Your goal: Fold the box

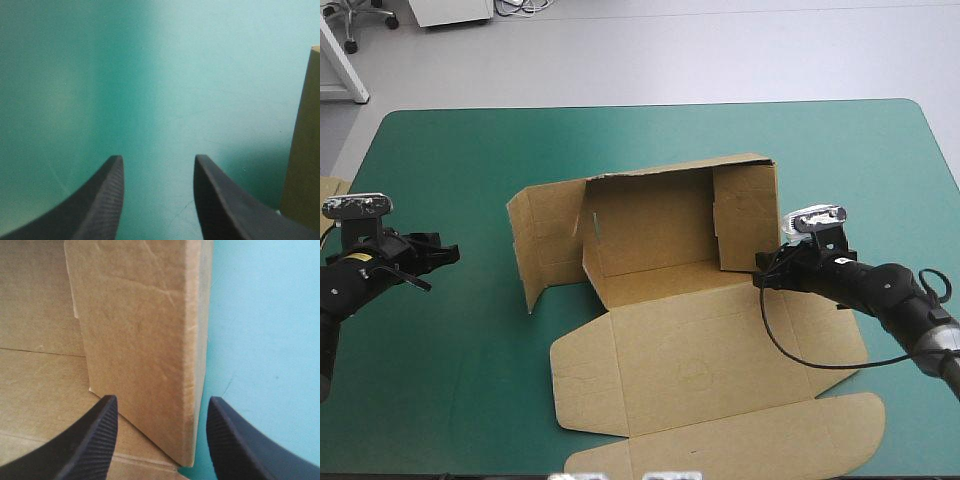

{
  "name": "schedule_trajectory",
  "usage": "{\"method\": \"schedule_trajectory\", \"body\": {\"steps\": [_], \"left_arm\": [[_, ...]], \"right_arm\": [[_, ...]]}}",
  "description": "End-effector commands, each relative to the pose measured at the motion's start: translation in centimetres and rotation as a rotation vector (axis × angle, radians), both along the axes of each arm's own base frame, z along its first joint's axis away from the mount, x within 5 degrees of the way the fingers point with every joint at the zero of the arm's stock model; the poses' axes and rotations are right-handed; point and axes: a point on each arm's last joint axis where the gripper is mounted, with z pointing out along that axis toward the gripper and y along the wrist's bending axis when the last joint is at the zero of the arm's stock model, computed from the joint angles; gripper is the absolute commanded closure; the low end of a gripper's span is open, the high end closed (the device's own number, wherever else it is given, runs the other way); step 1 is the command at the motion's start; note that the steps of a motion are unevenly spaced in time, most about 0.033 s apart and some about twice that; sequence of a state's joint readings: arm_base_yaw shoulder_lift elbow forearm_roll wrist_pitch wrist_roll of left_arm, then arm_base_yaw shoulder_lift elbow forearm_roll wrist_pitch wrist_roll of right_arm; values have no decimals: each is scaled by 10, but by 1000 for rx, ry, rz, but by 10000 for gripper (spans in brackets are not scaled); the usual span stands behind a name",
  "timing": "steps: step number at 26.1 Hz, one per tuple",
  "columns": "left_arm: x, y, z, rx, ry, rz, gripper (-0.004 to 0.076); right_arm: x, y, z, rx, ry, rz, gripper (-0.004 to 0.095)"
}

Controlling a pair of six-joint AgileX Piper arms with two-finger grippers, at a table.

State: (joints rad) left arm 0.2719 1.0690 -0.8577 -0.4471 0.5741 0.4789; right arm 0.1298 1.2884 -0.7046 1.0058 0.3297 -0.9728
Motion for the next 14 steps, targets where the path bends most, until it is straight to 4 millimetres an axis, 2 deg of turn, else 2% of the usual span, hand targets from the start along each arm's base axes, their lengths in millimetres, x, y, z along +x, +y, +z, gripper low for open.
{"method": "schedule_trajectory", "body": {"steps": [1, 6, 8, 11, 12, 14], "left_arm": [[1, -1, 15, -5, -89, 18, 407], [1, -1, 15, -3, -89, 16, 409], [1, -1, 15, -3, -89, 16, 409], [1, -1, 15, -4, -86, 15, 409], [1, -1, 15, -11, -86, 15, 409], [1, -2, 15, -9, -91, 3, 409]], "right_arm": [[0, -5, 8, 11, -89, -48, 399], [7, -3, -2, 2, -76, -37, 401], [11, -2, -9, 11, -51, -37, 443], [12, 0, -13, 26, -29, -24, 621], [14, 1, -10, 30, -40, -8, 793], [16, 4, 1, 55, -65, 10, 914]]}}
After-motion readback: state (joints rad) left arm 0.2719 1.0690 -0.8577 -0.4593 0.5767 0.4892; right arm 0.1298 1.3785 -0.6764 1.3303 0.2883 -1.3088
